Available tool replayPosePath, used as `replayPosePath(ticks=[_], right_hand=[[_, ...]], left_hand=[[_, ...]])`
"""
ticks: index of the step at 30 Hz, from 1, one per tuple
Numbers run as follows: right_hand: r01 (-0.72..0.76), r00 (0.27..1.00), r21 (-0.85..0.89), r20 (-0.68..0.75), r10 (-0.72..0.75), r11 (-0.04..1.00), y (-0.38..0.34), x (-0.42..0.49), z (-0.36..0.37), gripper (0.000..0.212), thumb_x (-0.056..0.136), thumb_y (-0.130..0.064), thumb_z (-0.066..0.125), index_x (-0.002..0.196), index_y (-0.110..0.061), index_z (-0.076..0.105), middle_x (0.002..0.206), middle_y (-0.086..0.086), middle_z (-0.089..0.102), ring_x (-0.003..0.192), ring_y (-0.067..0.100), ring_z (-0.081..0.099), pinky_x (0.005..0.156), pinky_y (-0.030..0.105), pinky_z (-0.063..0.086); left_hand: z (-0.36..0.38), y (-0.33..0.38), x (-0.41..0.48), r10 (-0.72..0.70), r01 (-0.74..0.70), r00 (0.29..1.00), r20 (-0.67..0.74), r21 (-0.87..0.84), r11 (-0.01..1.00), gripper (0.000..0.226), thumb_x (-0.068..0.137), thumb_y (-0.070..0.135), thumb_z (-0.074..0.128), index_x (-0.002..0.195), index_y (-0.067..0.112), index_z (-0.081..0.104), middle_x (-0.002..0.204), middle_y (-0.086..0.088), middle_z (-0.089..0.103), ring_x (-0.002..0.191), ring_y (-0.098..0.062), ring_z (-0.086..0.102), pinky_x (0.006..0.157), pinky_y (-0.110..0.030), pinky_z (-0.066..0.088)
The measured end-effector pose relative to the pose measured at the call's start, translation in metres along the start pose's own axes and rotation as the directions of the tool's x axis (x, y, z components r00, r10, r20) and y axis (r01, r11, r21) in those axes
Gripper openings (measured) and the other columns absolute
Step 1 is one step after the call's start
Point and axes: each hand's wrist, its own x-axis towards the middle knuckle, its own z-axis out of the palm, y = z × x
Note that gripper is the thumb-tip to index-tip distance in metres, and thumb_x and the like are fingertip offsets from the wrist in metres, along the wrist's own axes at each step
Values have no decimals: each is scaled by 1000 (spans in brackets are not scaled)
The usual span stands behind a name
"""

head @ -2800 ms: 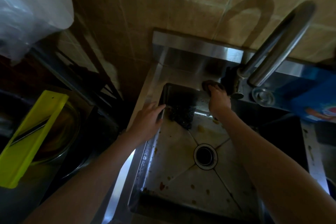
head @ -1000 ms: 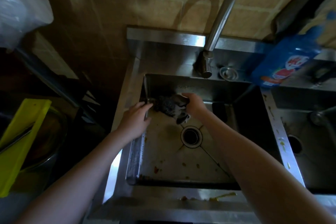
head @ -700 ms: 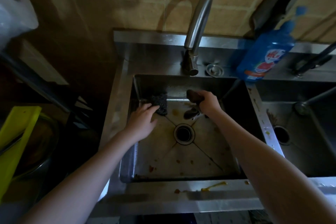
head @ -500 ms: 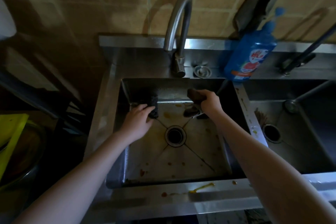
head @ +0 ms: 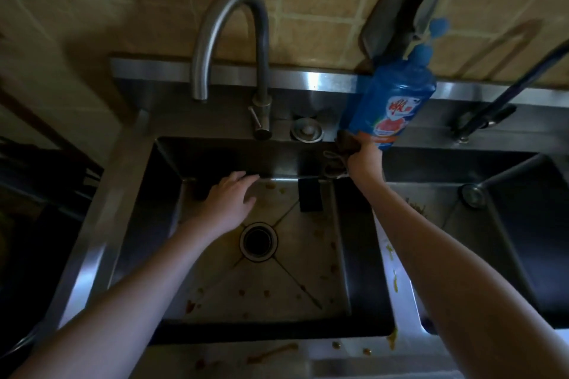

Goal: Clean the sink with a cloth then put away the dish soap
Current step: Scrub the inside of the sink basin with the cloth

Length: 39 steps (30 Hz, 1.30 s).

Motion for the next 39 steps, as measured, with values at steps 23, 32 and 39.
replayPosePath(ticks=[23, 32, 39], right_hand=[[254, 963, -465, 201, -178, 848, 28, 58, 60, 43, 88, -5, 56, 130, -12, 48, 134, 11, 49, 123, 27, 48, 104, 43, 43], [256, 941, -351, 305, -149, 901, 25, 36, 26, 30, 87, -9, 59, 116, -17, 59, 113, 6, 61, 101, 22, 62, 88, 37, 53], [474, 876, -293, 257, -409, 830, 31, 9, -26, 32, 86, -15, 62, 116, -26, 58, 120, -1, 59, 106, 12, 56, 91, 30, 48]], left_hand=[[22, -7, 22, -128, 128, 992, -16, -9, 992, 53, 92, 28, 53, 141, 32, 34, 150, 3, 28, 135, -21, 31, 108, -43, 35], [19, 4, 19, -99, 100, 995, 7, -8, 995, 53, 93, 30, 52, 142, 34, 32, 150, 4, 27, 136, -22, 30, 108, -45, 35], [18, 27, 21, -20, 20, 999, 33, -9, 1000, 52, 93, 29, 52, 141, 31, 34, 149, 2, 28, 136, -21, 28, 109, -39, 28]])
